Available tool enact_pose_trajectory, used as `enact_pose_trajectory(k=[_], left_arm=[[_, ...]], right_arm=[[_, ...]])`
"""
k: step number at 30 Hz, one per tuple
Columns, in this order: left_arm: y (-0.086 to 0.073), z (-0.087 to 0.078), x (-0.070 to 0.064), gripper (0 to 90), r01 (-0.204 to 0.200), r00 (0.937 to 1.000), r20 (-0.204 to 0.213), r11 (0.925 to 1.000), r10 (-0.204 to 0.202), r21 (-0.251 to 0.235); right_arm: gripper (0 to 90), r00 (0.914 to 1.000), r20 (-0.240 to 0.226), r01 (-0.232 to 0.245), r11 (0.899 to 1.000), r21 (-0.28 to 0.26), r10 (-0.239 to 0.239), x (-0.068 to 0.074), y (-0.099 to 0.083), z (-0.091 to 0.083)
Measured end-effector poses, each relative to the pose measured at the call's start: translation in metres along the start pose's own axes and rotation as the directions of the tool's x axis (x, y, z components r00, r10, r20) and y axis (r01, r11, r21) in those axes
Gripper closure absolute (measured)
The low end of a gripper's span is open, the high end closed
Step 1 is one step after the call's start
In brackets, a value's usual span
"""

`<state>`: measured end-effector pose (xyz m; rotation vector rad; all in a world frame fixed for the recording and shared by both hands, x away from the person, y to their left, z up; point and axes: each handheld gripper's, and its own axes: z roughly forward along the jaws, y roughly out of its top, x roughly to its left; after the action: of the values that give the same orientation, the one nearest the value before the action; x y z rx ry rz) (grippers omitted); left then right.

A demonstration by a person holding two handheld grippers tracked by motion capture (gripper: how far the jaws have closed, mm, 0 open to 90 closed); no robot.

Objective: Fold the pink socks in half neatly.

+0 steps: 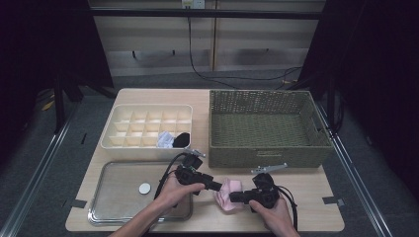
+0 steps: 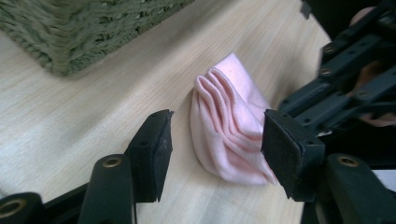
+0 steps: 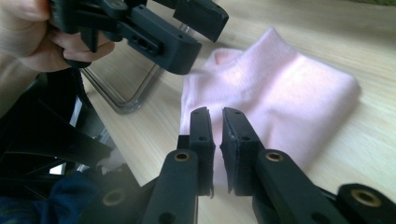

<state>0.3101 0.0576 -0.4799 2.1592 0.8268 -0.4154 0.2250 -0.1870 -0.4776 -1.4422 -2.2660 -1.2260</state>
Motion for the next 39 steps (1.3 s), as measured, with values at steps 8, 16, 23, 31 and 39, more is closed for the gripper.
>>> enact_pose_trajectory(k=[8, 16, 23, 31, 39], left_arm=[[0.006, 0.006, -0.002, 37.1, 0.035, 0.9994, -0.005, 0.9990, -0.036, -0.029], [0.006, 0.016, -0.004, 35.0, -0.016, 0.9998, 0.015, 0.9988, 0.015, 0.046], [-0.001, 0.015, -0.001, 49.6, -0.035, 0.9993, 0.015, 0.9940, 0.034, 0.104], [-0.004, 0.015, -0.002, 70.2, -0.044, 0.9989, -0.009, 0.9915, 0.045, 0.122], [-0.007, 0.016, -0.002, 72.6, -0.033, 0.9994, -0.005, 0.9947, 0.034, 0.098]], right_arm=[[77.2, 0.9967, 0.047, -0.064, 0.996, -0.054, 0.067, -0.015, -0.021, -0.024], [64.3, 0.9930, 0.080, -0.085, 0.996, -0.035, 0.087, -0.022, -0.021, -0.016], [60.2, 0.9925, 0.082, -0.088, 0.996, -0.023, 0.090, -0.022, -0.021, -0.009], [57.9, 0.9954, 0.058, -0.076, 0.997, -0.020, 0.077, -0.020, -0.022, -0.003], [64.9, 0.9943, 0.033, -0.100, 0.994, -0.041, 0.102, -0.023, -0.019, 0.003]])
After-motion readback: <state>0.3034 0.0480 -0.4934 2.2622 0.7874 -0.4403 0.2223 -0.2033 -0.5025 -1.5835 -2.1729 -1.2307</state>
